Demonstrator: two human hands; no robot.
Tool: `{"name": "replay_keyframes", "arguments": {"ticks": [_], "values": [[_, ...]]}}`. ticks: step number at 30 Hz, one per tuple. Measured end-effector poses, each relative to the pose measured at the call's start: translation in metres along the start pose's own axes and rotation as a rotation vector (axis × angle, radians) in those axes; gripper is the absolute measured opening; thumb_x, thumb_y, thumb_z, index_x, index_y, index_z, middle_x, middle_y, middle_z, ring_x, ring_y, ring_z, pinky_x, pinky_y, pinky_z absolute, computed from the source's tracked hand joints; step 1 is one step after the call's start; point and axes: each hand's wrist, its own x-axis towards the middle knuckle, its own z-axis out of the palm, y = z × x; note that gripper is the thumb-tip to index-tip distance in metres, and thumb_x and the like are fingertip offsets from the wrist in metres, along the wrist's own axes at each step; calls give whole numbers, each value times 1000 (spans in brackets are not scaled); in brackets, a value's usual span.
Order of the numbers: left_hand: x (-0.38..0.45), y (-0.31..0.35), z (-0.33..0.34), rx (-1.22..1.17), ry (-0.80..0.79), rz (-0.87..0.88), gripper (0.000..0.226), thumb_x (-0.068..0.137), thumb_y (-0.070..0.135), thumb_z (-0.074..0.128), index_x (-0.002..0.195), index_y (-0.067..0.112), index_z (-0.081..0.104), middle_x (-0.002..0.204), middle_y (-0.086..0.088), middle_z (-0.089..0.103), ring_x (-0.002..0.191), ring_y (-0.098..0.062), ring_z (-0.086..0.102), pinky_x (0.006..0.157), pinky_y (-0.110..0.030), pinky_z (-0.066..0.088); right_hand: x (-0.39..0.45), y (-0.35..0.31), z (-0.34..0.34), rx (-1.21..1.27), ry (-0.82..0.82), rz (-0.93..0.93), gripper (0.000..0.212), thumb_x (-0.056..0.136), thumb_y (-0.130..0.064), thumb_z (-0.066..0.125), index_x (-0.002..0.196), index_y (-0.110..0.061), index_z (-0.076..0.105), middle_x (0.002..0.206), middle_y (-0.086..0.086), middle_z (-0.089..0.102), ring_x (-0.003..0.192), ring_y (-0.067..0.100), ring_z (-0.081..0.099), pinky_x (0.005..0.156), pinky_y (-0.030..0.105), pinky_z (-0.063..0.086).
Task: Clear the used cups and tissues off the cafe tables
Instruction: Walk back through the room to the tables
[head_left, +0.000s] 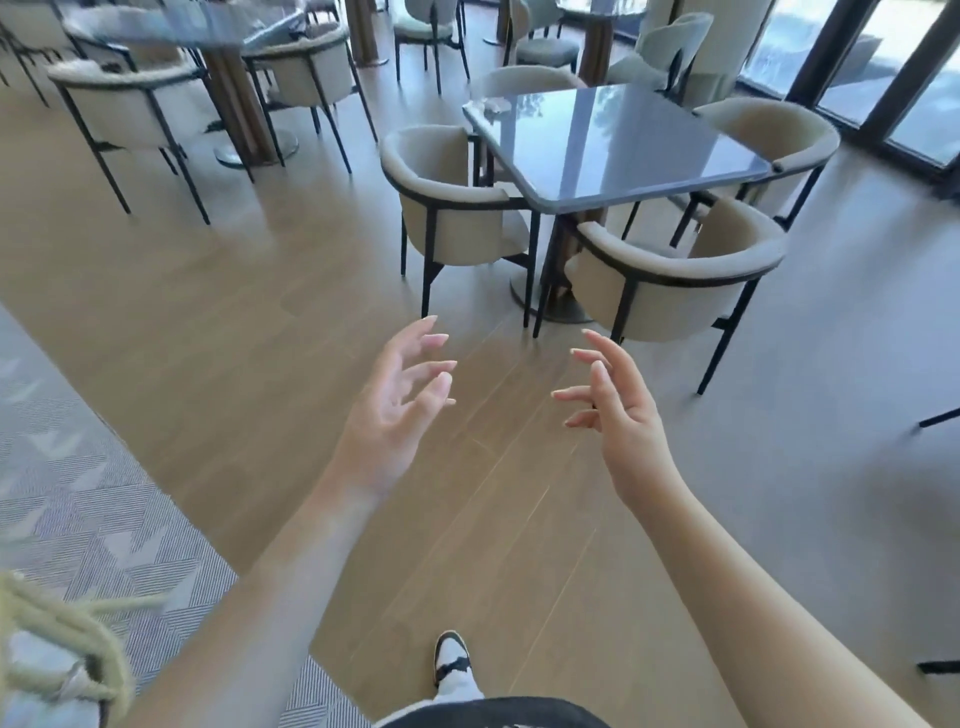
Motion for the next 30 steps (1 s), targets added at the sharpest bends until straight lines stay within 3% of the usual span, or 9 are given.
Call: {"name": "replay_keyframes", "arguments": {"ticks": [5, 8, 13, 18, 25, 30], "values": [[89, 4, -34, -10, -19, 38, 52, 93, 45, 61, 144, 42, 50, 137, 12, 58, 127, -17, 60, 92, -33, 58, 80, -23, 28, -35, 2, -53, 39, 96, -53, 45, 134, -47, 54, 127, -16, 61, 99, 19, 72, 74, 32, 59], [131, 5, -47, -15, -29, 66, 51, 93, 44, 61, 143, 41, 50, 135, 14, 58, 125, -17, 61, 92, -31, 57, 119, -26, 42, -24, -1, -69, 35, 100, -47, 45, 133, -48, 55, 129, -12, 61, 99, 20, 72, 75, 33, 59], [196, -3, -65, 3, -50, 80, 52, 89, 46, 62, 140, 46, 51, 138, 10, 57, 125, -17, 61, 95, -39, 58, 186, -28, 64, -20, -13, -95, 32, 101, -42, 44, 131, -48, 55, 130, -8, 61, 98, 20, 72, 75, 33, 59], [278, -9, -79, 44, -65, 114, 54, 88, 46, 63, 140, 48, 50, 138, 13, 56, 127, -17, 59, 97, -42, 58, 270, -29, 81, -17, -43, -142, 30, 99, -45, 45, 121, -61, 56, 127, -12, 62, 97, 18, 72, 75, 32, 60], [420, 13, -88, 95, -62, 204, 54, 88, 44, 64, 140, 40, 50, 137, 7, 56, 122, -18, 61, 89, -30, 56, 415, -43, 93, 73, -28, -208, 31, 99, -46, 49, 128, -52, 57, 130, -11, 61, 97, 17, 72, 73, 28, 58], [500, 24, -97, 160, -63, 219, 57, 88, 46, 64, 143, 41, 48, 137, 12, 57, 125, -15, 61, 98, -39, 55, 505, -55, 99, 81, -43, -246, 36, 96, -51, 49, 132, -49, 55, 127, -14, 62, 98, 19, 72, 76, 34, 59]]}}
